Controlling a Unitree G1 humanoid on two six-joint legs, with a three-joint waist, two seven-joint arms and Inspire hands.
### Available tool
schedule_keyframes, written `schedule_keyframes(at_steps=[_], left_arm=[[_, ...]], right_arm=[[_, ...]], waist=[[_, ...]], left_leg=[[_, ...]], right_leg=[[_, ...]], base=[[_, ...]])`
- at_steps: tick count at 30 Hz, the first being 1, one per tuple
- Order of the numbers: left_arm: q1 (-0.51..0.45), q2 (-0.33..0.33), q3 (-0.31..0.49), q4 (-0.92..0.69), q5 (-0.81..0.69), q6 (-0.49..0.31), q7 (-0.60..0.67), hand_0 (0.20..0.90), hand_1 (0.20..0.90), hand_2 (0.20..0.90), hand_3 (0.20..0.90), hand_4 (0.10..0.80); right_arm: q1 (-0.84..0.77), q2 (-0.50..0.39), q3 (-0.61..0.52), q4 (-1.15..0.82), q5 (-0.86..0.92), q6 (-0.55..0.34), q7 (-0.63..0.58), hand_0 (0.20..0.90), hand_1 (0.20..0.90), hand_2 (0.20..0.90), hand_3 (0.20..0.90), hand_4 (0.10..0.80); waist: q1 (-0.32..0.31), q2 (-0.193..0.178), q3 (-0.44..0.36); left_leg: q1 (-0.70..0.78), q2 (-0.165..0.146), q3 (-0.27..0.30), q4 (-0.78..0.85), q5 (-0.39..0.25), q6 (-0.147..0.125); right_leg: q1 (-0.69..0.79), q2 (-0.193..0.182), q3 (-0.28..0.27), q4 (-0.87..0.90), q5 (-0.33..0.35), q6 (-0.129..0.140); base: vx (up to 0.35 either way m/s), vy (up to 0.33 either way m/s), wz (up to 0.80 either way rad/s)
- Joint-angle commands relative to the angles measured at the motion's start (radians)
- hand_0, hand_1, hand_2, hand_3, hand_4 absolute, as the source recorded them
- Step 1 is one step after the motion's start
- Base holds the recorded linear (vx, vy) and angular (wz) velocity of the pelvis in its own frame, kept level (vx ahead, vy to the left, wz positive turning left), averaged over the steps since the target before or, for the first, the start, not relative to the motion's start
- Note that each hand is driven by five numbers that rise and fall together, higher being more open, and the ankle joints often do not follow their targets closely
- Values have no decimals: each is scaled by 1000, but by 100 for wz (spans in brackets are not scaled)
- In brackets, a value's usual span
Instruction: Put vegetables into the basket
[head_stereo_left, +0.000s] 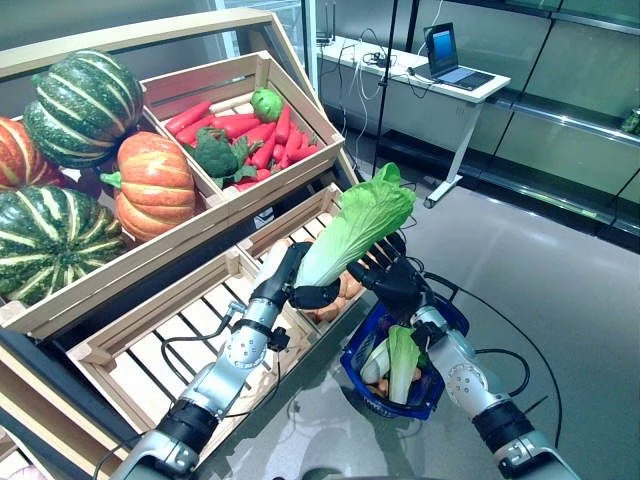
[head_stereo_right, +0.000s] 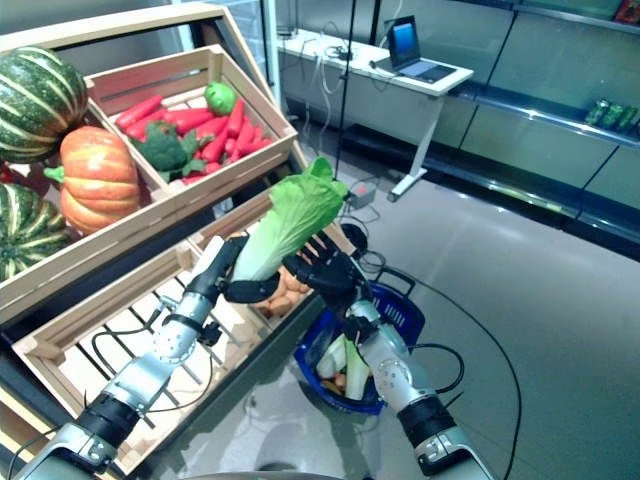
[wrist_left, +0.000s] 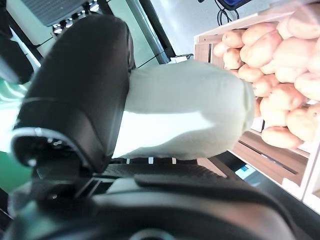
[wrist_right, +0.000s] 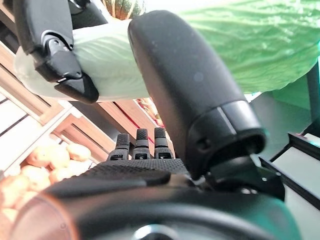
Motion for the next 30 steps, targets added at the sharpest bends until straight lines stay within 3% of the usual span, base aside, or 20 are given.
schedule_keyframes(at_steps=[1, 13, 16, 23, 30], left_arm=[[-128, 21, -49, -83, -6, -135, -5, 300, 300, 300, 300, 400], [-128, 30, -94, -65, -19, -138, -51, 300, 300, 300, 300, 400], [-118, 29, -100, -34, -43, -138, -66, 300, 300, 300, 300, 400], [-102, 0, -84, 64, -116, -124, -90, 300, 300, 300, 300, 400], [-100, -40, -46, 159, -200, -102, -115, 300, 300, 300, 300, 400]], right_arm=[[-181, 49, -63, -21, 141, -59, 35, 900, 900, 900, 900, 800], [-231, 79, -106, -58, 363, 20, 151, 900, 900, 900, 900, 800], [-238, 88, -108, -84, 424, 106, 245, 900, 900, 900, 900, 800], [-244, 97, -109, -140, 442, 193, 424, 900, 900, 900, 900, 800], [-266, 110, -114, -189, 460, 213, 518, 900, 900, 900, 900, 800]], waist=[[7, 3, -76], [13, 2, -82], [13, 1, -85], [15, -5, -93], [14, -7, -99]], left_leg=[[-49, -30, -7, 1, -55, 27], [-49, -28, -12, 1, -57, 27], [-51, -27, -13, 1, -57, 28], [-57, -26, -17, 1, -58, 29], [-64, -24, -19, 1, -54, 29]], right_leg=[[-15, -19, 11, 9, -15, -6], [-15, -25, 9, 12, -16, -4], [-18, -25, 11, 12, -18, -4], [-21, -24, 17, 10, -21, -6], [-27, -23, 26, 8, -19, -7]], base=[[10, -8, 5], [8, -3, 4], [0, 0, 0], [0, 0, 0], [0, 0, 0]])
